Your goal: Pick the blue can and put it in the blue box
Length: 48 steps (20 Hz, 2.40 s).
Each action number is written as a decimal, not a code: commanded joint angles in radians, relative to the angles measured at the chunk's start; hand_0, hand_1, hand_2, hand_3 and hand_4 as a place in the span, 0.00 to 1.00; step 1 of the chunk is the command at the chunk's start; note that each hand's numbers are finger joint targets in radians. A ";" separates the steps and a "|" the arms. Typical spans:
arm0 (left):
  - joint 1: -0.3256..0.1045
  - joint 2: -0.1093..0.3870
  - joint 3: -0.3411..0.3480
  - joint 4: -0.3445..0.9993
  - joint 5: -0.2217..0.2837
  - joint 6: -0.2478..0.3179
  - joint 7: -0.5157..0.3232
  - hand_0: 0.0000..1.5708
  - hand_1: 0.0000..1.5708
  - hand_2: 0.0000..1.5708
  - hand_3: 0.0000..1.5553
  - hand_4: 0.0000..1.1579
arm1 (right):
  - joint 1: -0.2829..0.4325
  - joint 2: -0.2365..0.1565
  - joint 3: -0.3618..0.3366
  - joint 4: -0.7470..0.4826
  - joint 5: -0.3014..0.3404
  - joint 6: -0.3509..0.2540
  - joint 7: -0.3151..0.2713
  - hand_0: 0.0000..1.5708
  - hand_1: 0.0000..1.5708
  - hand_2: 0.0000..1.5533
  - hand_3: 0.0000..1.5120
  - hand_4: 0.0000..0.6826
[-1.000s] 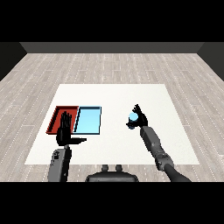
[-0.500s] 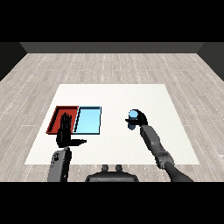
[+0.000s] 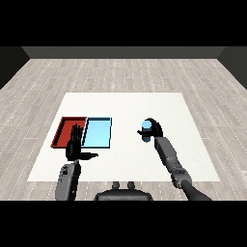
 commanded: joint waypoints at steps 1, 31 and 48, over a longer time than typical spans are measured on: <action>-0.066 -0.029 -0.048 0.049 -0.093 0.066 -0.007 0.00 0.00 0.00 0.00 0.00 | 0.067 -0.009 0.034 -0.133 0.013 0.009 -0.002 0.95 0.95 0.94 0.93 0.96; -0.247 -0.035 -0.358 0.226 -0.004 0.254 0.116 0.00 0.00 0.00 0.00 0.00 | 0.240 0.100 0.446 -0.735 -0.051 -0.303 0.184 0.91 0.91 0.93 0.93 0.97; -0.416 -0.035 -0.443 0.522 0.136 0.315 0.045 0.00 0.00 0.00 0.00 0.00 | 0.212 0.100 0.490 -0.771 -0.064 -0.272 0.204 0.89 0.89 0.94 0.94 1.00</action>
